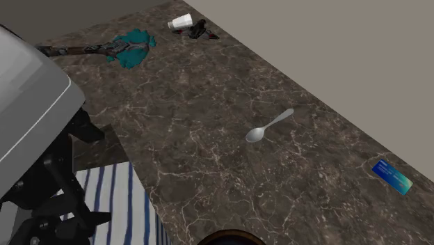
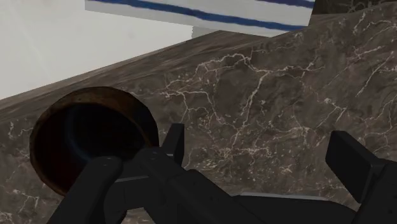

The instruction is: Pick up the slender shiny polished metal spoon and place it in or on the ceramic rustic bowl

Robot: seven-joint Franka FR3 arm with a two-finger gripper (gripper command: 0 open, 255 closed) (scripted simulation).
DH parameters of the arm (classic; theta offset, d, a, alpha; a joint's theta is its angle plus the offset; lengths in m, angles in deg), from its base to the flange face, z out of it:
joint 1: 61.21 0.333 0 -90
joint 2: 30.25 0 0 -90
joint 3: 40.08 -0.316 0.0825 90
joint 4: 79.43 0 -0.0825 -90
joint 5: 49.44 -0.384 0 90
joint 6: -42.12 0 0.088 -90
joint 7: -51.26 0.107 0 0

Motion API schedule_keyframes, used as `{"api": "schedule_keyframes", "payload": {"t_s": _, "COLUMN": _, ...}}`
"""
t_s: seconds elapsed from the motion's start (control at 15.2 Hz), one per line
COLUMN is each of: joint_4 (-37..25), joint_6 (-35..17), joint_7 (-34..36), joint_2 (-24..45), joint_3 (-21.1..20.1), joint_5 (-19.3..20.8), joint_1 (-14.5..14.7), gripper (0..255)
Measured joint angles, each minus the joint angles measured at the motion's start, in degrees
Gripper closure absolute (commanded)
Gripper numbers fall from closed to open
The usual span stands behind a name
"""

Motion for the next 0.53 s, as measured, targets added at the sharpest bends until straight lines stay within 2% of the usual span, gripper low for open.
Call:
{"api": "schedule_keyframes", "payload": {"t_s": 0.13, "joint_4": 0.44, "joint_6": -1.03, "joint_7": 0.13, "joint_2": 0.45, "joint_3": -0.27, "joint_5": -0.23, "joint_1": 0.13, "gripper": 0}}
{"api": "schedule_keyframes", "payload": {"t_s": 0.53, "joint_4": 1.83, "joint_6": -11.93, "joint_7": 1.03, "joint_2": 7.91, "joint_3": -2.78, "joint_5": -2.20, "joint_1": 1.44, "gripper": 0}}
